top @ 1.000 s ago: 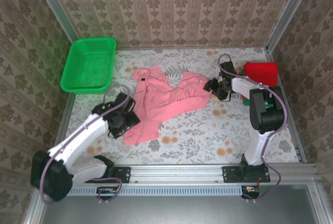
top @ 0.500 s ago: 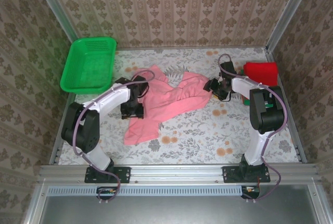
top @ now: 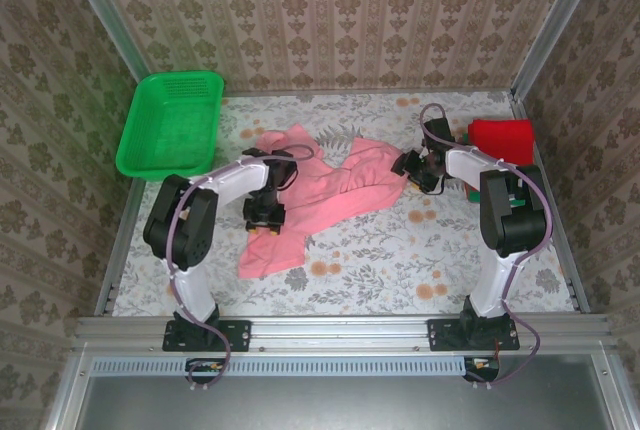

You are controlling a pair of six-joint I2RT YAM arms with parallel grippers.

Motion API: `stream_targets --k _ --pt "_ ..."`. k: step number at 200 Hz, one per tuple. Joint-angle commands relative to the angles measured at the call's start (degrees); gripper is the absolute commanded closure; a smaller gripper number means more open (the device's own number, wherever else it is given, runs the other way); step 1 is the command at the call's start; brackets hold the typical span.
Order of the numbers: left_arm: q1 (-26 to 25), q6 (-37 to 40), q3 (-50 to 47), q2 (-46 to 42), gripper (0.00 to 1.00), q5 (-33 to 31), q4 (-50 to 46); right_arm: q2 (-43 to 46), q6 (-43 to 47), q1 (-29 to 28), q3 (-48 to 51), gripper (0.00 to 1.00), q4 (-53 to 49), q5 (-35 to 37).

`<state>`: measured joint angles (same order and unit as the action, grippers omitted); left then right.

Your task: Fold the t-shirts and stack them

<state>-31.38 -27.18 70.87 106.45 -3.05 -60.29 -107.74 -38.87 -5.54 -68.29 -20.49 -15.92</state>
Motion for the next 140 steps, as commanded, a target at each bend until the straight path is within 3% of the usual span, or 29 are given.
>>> stream_targets --k 1,91,140 --pt "-0.2 1.0 0.8 1.3 0.63 -1.8 -2.2 -0.2 -0.6 0.4 -0.2 0.39 -0.7 -0.7" --pt "0.2 -0.2 -2.6 1.3 0.73 -3.4 -1.4 -0.6 -1.1 0.6 -0.8 0.40 -0.9 -0.7" --pt "0.7 -0.4 -1.6 0.8 1.00 -4.1 -0.9 1.0 -1.3 0.7 -0.2 0.40 -0.8 0.2"
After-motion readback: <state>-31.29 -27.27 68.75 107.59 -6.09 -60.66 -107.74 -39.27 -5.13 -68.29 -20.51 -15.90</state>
